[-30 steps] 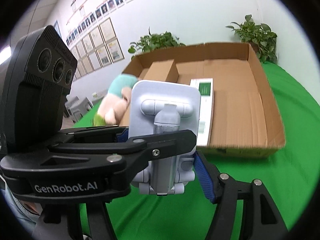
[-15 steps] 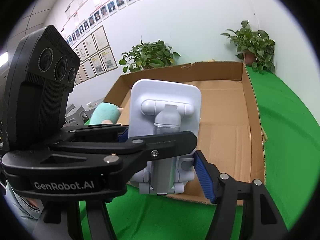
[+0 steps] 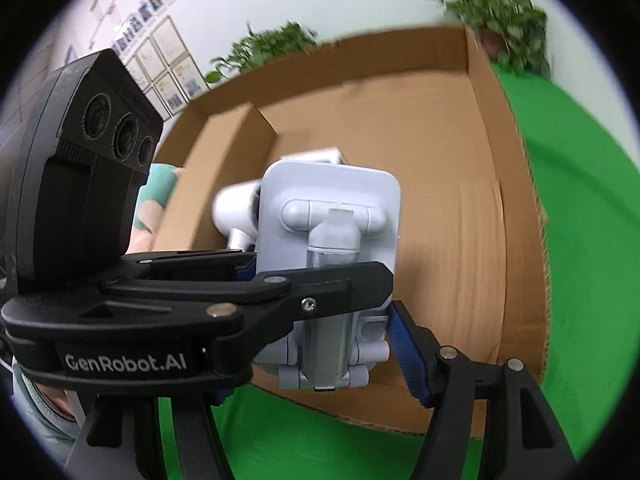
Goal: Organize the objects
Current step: 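Lift the phone stand upright with both grippers and carry it over the tray, then lower the phone stand into the tray beside the medicine box and release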
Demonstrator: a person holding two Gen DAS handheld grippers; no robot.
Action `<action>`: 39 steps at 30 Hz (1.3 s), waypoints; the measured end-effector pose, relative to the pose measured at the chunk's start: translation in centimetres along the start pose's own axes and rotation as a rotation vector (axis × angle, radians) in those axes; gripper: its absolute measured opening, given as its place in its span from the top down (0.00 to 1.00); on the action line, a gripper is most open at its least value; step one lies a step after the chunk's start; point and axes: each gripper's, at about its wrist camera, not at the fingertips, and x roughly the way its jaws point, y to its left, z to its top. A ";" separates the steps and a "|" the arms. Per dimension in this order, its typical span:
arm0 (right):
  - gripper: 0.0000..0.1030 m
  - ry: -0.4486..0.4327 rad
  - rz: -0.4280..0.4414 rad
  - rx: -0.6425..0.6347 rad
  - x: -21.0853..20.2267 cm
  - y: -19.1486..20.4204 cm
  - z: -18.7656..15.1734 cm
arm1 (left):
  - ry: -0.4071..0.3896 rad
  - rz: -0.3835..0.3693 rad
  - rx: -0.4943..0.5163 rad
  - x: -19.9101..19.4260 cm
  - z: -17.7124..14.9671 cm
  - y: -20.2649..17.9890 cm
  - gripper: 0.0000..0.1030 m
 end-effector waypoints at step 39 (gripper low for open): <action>0.50 0.128 -0.125 0.033 2.4 -2.2 -1.2 | -0.186 0.241 -0.004 -9.6 -2.3 3.5 0.69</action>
